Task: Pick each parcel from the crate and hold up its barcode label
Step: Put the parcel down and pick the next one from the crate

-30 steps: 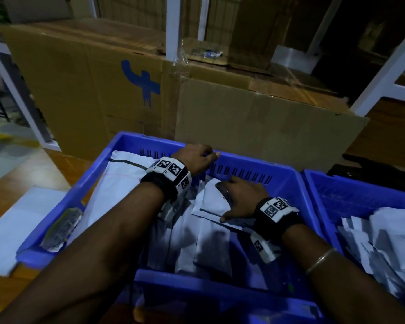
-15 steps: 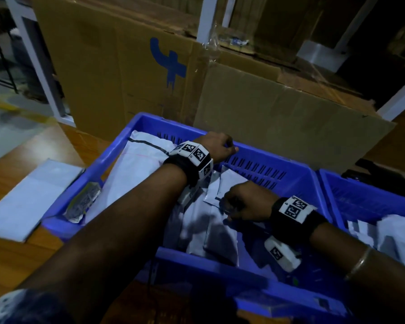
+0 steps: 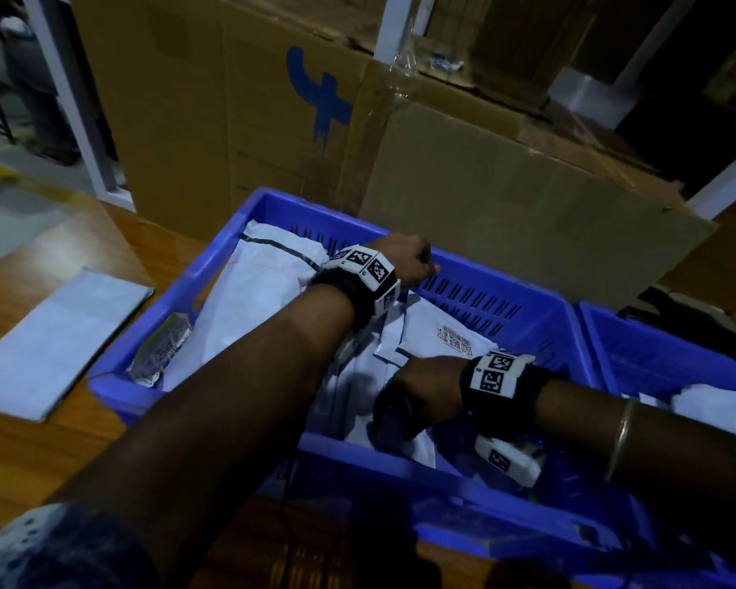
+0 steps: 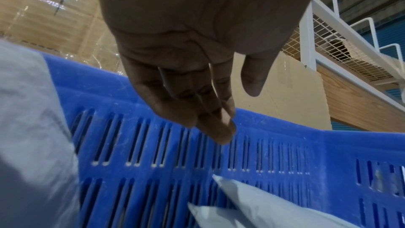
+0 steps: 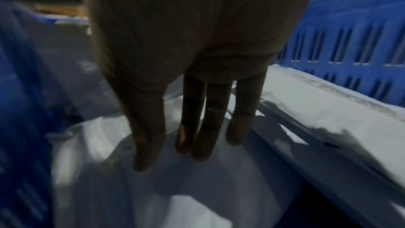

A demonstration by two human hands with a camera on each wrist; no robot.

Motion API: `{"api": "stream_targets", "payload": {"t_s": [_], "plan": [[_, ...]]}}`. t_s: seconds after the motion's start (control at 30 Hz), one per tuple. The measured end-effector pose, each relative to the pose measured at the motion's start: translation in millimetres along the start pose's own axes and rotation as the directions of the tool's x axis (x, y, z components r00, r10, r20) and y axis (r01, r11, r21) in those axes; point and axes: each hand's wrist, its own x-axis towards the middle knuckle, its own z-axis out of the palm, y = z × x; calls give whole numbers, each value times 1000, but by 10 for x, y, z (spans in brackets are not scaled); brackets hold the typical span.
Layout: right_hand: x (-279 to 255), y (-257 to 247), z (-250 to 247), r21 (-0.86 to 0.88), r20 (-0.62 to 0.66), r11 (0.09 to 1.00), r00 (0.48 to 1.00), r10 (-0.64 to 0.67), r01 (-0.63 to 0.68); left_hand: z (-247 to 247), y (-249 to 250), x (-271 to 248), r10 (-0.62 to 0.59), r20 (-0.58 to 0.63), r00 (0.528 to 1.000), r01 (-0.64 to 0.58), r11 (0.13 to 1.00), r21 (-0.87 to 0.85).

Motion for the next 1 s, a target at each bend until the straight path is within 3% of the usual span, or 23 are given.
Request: {"api": "stream_targets", "payload": {"t_s": [0.23,0.4,0.57,0.8,1.0], "plan": [[-8,-30,89,-74,49,997,998,27,-23,26,3,-17,7,37,999,-6,1000,-26],[-112,-60,2,-154,-28,986,997,67,-70,45,-5,-32,-1,49,999,2,1000,-19],[-291,-2,-115,-119,-97,986,989,108,-119,53,18,-34,-4,80,997,4,1000,-4],[-649,127,-314,111,-185,973,958,219,-201,89,69,-56,36,147,988,-36,999,-3],[-895,206,-417,257,-351,951,901,256,-170,117,69,-43,2,221,975,-1,1000,-7]]}}
